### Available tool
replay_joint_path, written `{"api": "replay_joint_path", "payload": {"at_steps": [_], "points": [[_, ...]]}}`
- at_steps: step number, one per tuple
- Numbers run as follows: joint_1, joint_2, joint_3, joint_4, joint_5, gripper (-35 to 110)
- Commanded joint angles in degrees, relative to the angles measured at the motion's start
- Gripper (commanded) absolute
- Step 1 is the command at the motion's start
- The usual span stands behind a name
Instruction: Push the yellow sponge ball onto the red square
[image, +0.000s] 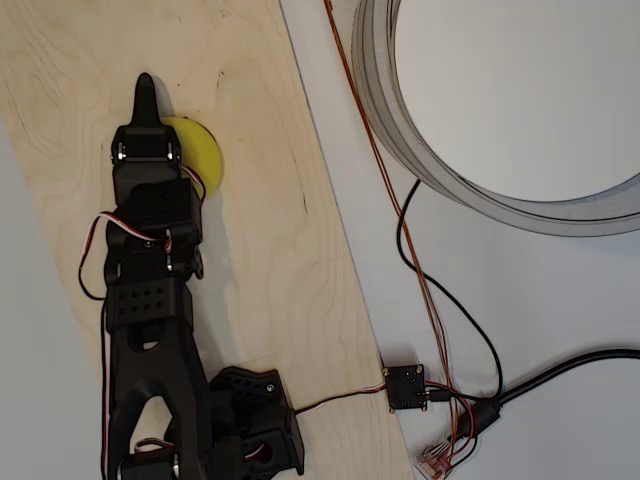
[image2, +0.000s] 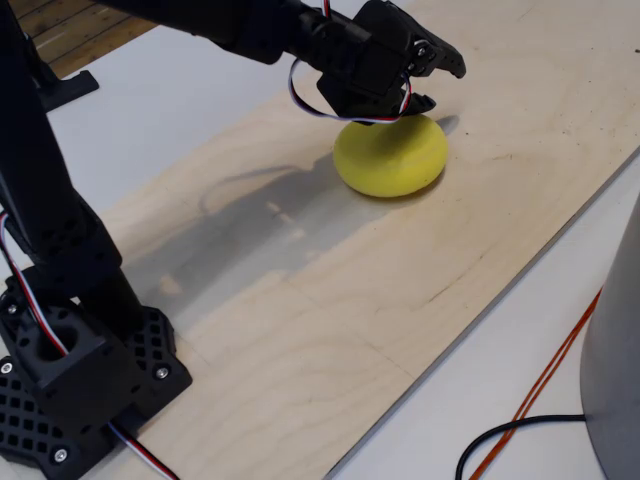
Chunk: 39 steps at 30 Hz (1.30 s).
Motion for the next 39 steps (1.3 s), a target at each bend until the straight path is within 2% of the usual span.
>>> {"api": "replay_joint_path", "payload": {"at_steps": [1, 29, 39], "points": [[0.7, 2.5, -2.2, -0.1, -0.8, 15], [-2.9, 10.4, -23.7, -4.2, -13.6, 22], [-3.9, 11.3, -25.4, -5.3, -15.5, 36]]}}
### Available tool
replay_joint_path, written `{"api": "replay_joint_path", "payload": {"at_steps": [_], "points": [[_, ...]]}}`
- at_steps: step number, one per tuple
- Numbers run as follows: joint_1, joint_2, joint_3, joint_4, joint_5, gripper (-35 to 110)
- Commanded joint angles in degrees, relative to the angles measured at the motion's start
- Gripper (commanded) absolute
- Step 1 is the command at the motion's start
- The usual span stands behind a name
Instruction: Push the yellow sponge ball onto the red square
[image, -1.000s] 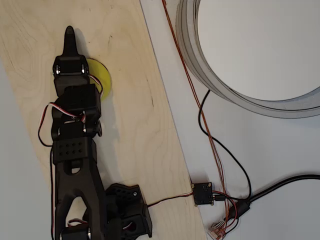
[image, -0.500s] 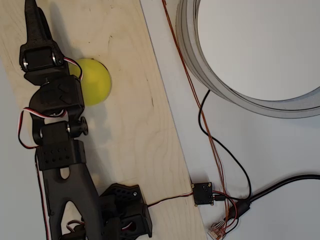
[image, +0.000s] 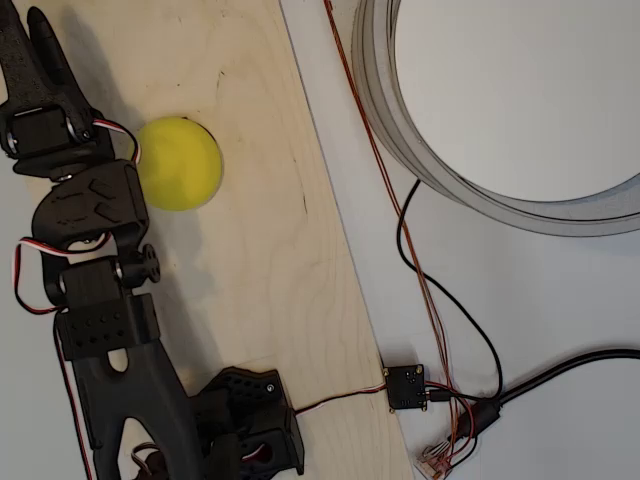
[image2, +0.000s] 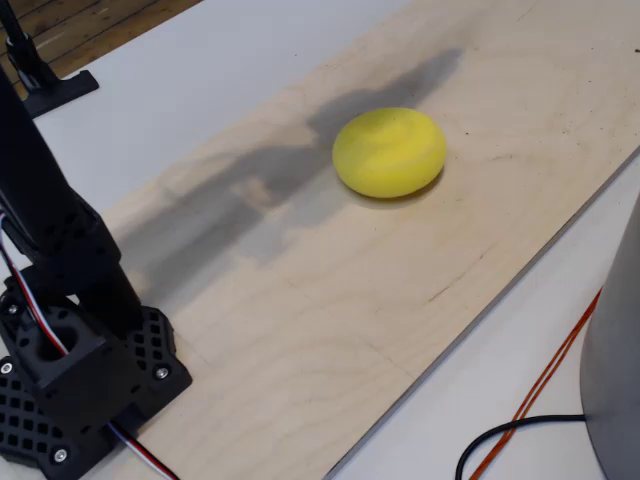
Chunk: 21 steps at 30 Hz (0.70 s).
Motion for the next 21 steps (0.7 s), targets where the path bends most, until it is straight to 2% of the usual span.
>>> {"api": "replay_joint_path", "payload": {"at_steps": [1, 6, 7, 9, 10, 21], "points": [[-0.1, 3.5, -3.1, -1.8, -0.2, 37], [1.1, 2.8, -3.7, -1.9, 0.9, 37], [1.4, 3.0, -3.0, -3.3, 2.9, 33], [1.9, 2.9, -3.3, -6.7, 3.5, 6], [2.5, 2.5, -4.2, -6.8, 4.7, 0], [3.5, 1.3, -6.2, -6.9, 4.9, 0]]}}
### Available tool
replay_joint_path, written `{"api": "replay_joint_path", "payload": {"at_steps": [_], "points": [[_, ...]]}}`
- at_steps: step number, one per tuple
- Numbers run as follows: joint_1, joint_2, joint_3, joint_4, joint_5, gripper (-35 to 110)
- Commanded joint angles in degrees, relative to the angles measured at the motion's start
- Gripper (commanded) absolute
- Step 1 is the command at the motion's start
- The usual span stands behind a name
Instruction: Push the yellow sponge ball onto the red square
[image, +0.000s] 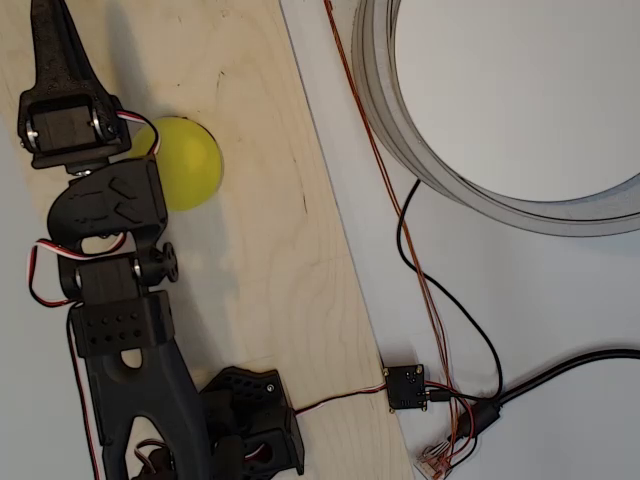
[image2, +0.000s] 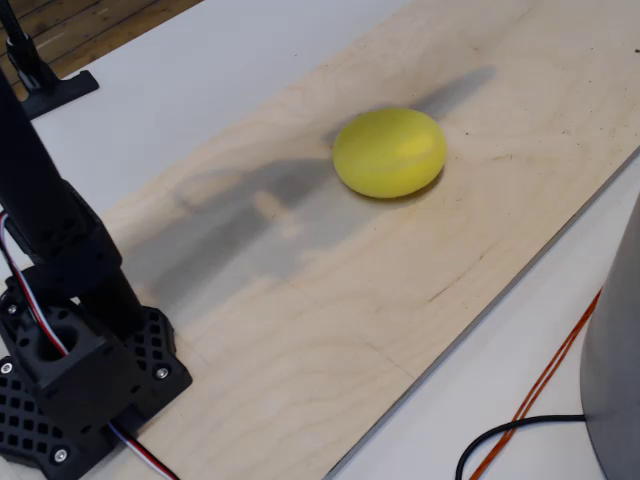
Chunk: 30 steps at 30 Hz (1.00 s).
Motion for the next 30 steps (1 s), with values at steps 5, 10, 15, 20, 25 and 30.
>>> {"api": "replay_joint_path", "payload": {"at_steps": [5, 10, 15, 20, 25, 30], "points": [[-4.0, 5.8, 5.7, -6.8, -12.2, 33], [-3.6, 5.7, 8.8, -10.1, -11.9, 37], [-3.6, 5.6, 8.6, -10.4, -11.1, 34], [-3.3, 4.7, 7.1, -13.2, -6.5, 0], [-2.5, 2.6, 6.5, -13.2, -7.0, 0], [-2.5, 2.1, 7.7, -16.2, -6.9, 0]]}}
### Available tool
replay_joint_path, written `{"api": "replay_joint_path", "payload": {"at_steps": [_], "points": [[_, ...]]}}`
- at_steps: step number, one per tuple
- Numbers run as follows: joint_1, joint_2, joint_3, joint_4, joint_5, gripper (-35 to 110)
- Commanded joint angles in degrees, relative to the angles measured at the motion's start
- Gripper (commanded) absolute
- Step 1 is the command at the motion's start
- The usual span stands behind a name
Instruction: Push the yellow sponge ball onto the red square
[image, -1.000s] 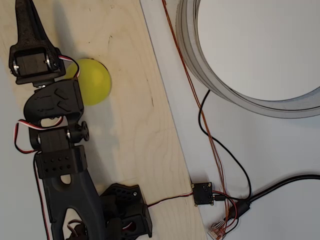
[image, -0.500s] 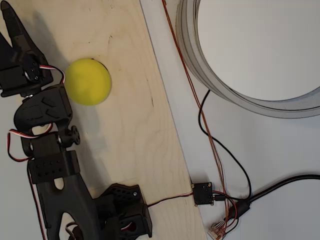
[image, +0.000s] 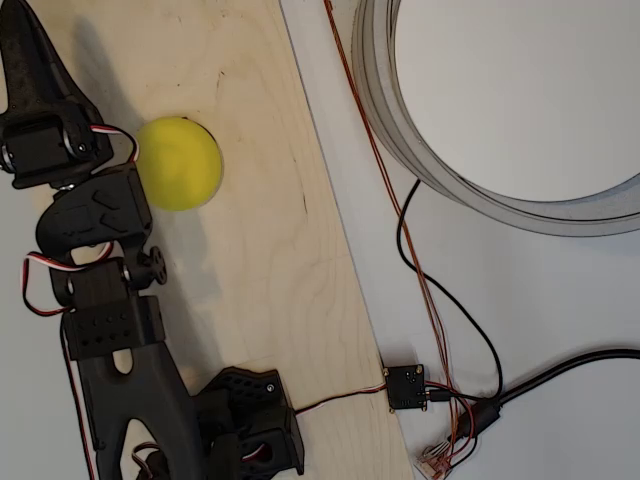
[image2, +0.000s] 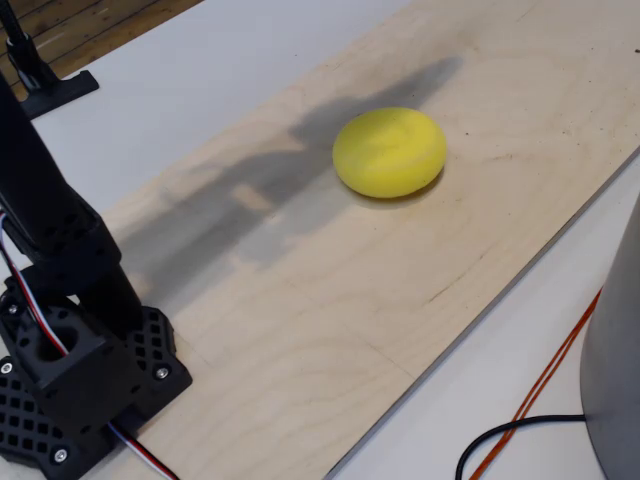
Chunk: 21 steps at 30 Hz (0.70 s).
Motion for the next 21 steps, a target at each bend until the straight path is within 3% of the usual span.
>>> {"api": "replay_joint_path", "payload": {"at_steps": [1, 2, 4, 8, 13, 16, 19, 21], "points": [[0.5, 0.7, 0.7, -4.9, -1.5, 8], [0.1, 0.7, 1.7, -5.4, -3.3, 21], [-0.6, 0.8, 4.7, -8.2, -4.7, 32], [-1.1, 0.0, 7.8, -13.2, -8.4, 40], [-0.7, -0.2, 7.1, -13.3, -9.4, 40], [-0.7, 0.0, 6.9, -13.5, -7.9, 35], [-1.1, 1.2, 6.3, -15.6, -0.3, 0], [-1.1, 1.2, 5.8, -15.5, 0.6, 0]]}}
